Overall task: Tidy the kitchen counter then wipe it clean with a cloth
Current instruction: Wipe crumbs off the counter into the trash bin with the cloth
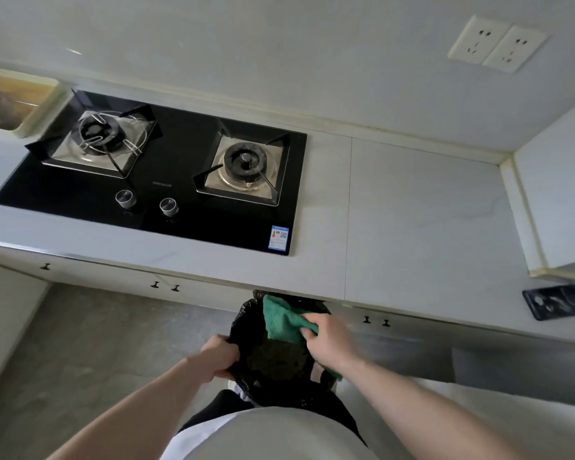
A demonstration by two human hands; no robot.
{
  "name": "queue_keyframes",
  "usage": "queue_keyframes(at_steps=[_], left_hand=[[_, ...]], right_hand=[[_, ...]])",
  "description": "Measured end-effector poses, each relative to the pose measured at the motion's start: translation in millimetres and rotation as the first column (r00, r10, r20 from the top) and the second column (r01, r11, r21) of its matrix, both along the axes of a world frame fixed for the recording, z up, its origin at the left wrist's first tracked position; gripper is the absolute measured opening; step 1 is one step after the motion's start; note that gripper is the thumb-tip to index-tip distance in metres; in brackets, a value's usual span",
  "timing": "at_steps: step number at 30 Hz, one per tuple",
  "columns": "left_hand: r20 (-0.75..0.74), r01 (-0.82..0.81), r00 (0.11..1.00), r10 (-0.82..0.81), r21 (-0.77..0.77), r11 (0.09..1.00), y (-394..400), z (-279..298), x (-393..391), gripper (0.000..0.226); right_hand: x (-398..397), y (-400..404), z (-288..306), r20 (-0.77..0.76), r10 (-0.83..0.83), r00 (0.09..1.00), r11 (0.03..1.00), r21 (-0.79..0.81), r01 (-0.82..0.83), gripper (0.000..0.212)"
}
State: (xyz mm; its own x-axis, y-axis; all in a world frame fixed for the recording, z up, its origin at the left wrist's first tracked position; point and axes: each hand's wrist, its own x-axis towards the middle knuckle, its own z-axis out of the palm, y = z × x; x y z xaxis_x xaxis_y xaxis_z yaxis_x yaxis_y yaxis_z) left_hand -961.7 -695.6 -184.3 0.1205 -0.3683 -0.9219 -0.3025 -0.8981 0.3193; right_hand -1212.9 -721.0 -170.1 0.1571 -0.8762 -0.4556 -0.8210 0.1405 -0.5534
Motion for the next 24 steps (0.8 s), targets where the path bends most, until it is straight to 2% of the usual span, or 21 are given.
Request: queue_keyframes(at_steps=[6, 10, 13, 18, 24], left_hand=[[-0.038, 0.026, 0.999, -0.026, -0.010, 1.000, 0.4, -2.9, 6.2, 0.033], [-0.036, 0.014, 0.999, -0.014, -0.020, 1.000, -0.4, -3.2, 5.6, 0.031], [-0.021, 0.001, 1.000, -0.001, -0.014, 1.000, -1.1, -7.9, 6.5, 0.031], [0.001, -0.051, 0.999, 0.051, -0.005, 0.999, -1.3, -10.5, 5.3, 0.032], [0.078, -0.131, 0.989, 0.129, 0.033, 0.991, -0.5, -8.0, -7.5, 0.033]], right_hand=[[-17.1, 0.2, 27.9, 0.145, -0.180, 0.973, 0.971, -0.131, 0.199, 0.029], [-44.1, -38.7, 58.9, 0.259, -0.325, 0.909, 0.869, -0.297, 0.395, 0.029], [-68.4, -76.5, 67.0, 0.237, -0.417, 0.878, 0.795, -0.373, 0.478, 0.024], [-114.5, -151.8, 70.3, 0.152, -0.503, 0.851, 0.732, -0.449, 0.513, 0.018], [-156.0, -247.0, 53.4, 0.016, -0.465, 0.885, 0.790, -0.443, 0.423, 0.019]])
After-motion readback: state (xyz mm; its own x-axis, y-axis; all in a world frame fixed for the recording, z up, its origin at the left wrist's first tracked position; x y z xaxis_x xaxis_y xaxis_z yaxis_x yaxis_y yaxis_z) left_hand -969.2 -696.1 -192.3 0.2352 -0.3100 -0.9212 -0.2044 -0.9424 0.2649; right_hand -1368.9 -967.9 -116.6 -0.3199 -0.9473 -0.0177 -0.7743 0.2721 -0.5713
